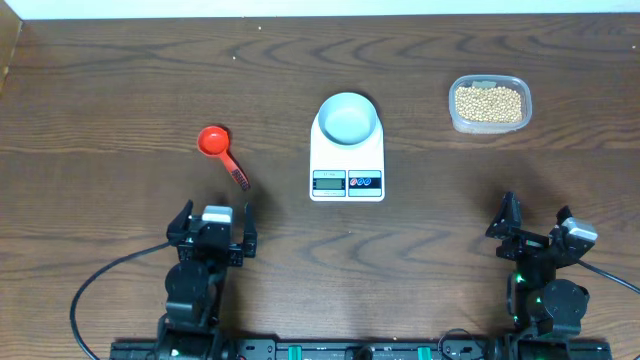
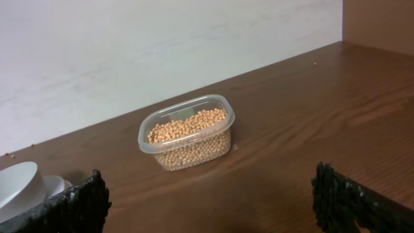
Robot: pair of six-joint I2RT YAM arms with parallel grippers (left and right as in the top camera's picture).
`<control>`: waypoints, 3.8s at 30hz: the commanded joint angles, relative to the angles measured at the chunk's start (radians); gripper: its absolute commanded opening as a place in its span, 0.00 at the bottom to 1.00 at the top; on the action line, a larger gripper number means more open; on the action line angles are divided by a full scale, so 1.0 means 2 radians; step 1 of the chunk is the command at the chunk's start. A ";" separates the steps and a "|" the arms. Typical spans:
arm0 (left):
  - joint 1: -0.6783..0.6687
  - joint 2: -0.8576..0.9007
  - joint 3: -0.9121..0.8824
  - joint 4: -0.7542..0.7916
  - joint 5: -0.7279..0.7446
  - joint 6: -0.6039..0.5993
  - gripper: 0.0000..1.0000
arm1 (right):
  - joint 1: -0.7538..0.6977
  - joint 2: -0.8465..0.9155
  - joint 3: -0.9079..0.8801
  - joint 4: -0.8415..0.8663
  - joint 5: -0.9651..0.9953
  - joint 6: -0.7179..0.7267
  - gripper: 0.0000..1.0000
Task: Scoop item into bowl and weigh 50g on scale
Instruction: 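Reach the left gripper toward the red scoop's handle, then close the left gripper on the red scoop and lift it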
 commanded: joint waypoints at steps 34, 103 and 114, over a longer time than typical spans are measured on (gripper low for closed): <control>0.005 0.245 0.225 -0.030 0.069 -0.067 0.98 | 0.005 -0.002 -0.001 -0.002 0.003 -0.006 0.99; 0.202 0.798 0.504 -0.056 0.163 -0.177 0.68 | 0.004 -0.002 -0.001 -0.002 0.003 -0.006 0.99; 0.191 0.843 0.504 -0.050 0.163 -0.179 0.52 | 0.004 -0.002 -0.001 -0.002 0.003 -0.006 0.99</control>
